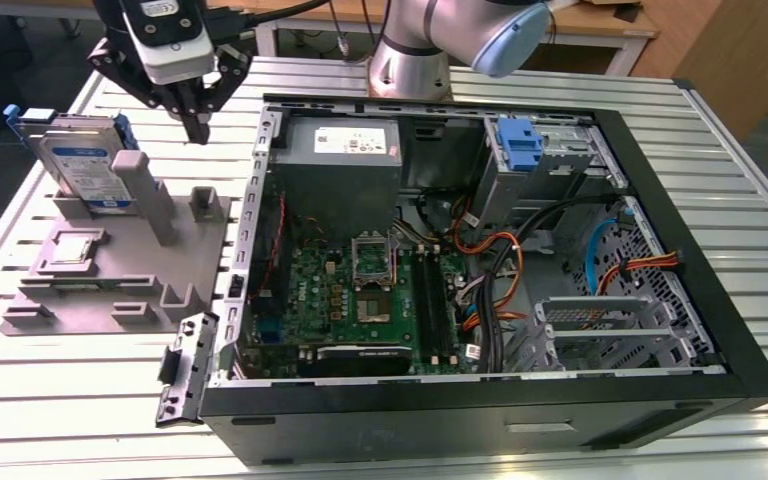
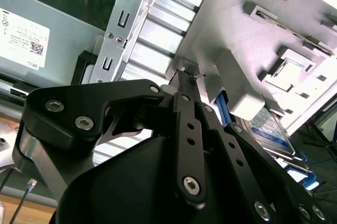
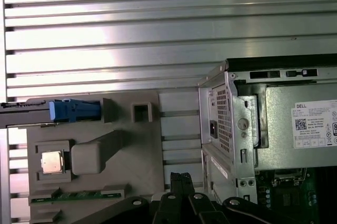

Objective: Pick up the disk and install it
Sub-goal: 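Reach for the disk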

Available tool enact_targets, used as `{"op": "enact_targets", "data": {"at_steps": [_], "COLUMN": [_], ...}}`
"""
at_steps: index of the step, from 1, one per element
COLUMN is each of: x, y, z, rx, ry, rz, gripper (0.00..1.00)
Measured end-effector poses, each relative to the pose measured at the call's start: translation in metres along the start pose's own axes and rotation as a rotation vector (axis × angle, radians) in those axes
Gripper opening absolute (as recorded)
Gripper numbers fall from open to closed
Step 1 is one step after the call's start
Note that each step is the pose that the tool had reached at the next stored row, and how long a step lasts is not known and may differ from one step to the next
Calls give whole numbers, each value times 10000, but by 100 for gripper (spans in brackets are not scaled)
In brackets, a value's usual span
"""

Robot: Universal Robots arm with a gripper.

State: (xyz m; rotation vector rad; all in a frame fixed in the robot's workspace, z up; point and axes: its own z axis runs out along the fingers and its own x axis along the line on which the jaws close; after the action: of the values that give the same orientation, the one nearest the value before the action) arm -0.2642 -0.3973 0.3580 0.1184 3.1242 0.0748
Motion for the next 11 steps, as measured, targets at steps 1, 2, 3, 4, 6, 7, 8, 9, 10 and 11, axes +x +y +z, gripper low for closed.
{"op": "enact_targets", "data": {"at_steps": [1,2,3,4,6,7,8,9,10,11], "x": [2,4,6,8,12,15,17,19,23,25], "y": [0,0,-1,-1,-1,-1,-1,-1,-2,-2], "z": [0,0,0,0,0,0,0,0,0,-1], "rx": [0,0,0,0,0,0,0,0,0,0], "ry": [0,0,0,0,0,0,0,0,0,0], "rz": [0,0,1,1,1,1,1,0,1,0], "gripper": [10,10,10,10,10,10,10,10,10,10]}}
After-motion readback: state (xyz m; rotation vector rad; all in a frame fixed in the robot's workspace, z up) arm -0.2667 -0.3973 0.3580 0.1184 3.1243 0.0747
